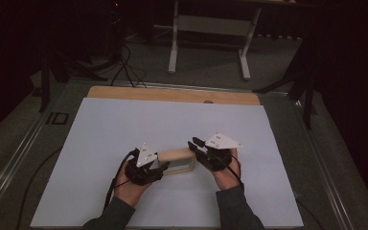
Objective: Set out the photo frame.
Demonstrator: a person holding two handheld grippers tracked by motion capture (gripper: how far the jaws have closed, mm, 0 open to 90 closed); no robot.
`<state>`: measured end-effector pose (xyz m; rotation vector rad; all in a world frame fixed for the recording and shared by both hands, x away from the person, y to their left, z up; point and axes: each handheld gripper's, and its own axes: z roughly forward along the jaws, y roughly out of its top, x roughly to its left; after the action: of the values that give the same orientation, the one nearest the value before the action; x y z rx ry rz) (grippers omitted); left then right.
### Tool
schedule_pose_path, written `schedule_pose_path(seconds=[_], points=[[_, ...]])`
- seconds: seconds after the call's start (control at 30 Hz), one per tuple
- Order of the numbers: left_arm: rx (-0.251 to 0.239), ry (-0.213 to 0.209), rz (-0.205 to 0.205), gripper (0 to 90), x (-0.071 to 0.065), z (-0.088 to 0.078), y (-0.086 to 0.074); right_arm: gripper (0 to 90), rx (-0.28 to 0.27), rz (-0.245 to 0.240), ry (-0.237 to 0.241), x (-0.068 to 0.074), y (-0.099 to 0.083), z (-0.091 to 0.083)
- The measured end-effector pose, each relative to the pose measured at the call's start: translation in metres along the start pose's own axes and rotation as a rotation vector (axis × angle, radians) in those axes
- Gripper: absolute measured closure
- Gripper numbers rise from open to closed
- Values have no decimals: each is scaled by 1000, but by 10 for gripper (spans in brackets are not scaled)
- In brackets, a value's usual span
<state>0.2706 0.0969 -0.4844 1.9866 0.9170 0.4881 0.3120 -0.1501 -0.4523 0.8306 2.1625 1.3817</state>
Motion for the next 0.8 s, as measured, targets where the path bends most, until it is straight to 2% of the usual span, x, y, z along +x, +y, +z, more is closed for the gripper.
schedule_pose_path(seconds=[0.13,0.27,0.53,0.8], points=[[0,-3,1,520,1,0,0,609,-4,-11,-1,1,2,-6],[1,-6,1,523,2,-1,0,504,6,-17,20,1,1,-11],[3,-10,3,526,2,0,-1,418,43,-13,109,-2,-7,-13],[-1,-16,-5,525,2,-1,-1,371,79,-10,186,-6,-18,-6]])
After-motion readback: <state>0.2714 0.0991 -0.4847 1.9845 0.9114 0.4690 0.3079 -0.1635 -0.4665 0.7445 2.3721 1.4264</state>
